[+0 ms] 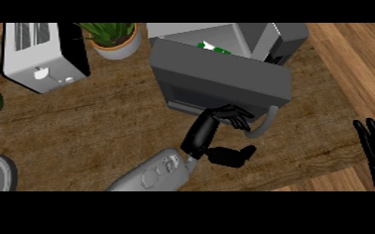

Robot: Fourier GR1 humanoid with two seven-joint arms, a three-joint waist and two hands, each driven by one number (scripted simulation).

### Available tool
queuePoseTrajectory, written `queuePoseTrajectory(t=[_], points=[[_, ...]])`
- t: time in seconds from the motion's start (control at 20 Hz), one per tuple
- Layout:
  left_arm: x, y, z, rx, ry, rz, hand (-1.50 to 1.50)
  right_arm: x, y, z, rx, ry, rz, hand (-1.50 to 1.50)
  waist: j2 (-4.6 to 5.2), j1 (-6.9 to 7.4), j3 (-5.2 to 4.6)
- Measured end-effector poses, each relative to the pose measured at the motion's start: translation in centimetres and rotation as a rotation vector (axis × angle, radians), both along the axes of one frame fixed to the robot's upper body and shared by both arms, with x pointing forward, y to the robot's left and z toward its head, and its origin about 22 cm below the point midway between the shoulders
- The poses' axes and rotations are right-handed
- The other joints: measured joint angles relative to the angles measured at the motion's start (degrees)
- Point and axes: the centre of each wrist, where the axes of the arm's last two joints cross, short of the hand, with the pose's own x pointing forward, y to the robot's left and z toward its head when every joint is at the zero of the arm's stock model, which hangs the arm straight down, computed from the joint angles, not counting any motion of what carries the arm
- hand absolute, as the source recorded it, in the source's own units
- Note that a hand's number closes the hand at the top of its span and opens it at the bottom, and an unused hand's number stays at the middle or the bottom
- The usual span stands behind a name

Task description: Pick up the milk, place it into the microwave and close the microwave

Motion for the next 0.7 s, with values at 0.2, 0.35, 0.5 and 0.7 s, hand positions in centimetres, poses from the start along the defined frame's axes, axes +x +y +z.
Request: queuePoseTrajectory(t=[0.2, 0.35, 0.5, 0.7], points=[[1.1, -0.3, 1.0, -0.049, -0.03, 0.045, -1.5, 0.5, 0.1, 0.7, 0.015, -0.019, 0.025, -1.5, 0.56, -1.78, 0.04], [2.0, -0.5, 1.8, -0.071, -0.048, 0.073, -1.5, 0.9, 0.1, 1.3, 0.02, -0.03, 0.046, -1.5, 0.94, -3.15, 0.11], [2.8, -0.7, 2.5, -0.087, -0.065, 0.094, -1.5, 1.3, 0.2, 1.9, 0.023, -0.044, 0.071, -1.5, 1.3, -4.3, 0.13], [3.9, -0.9, 3.3, -0.099, -0.087, 0.12, -1.5, 1.9, 0.1, 2.7, 0.027, -0.056, 0.109, -1.5, 1.76, -5.54, 0.23]])
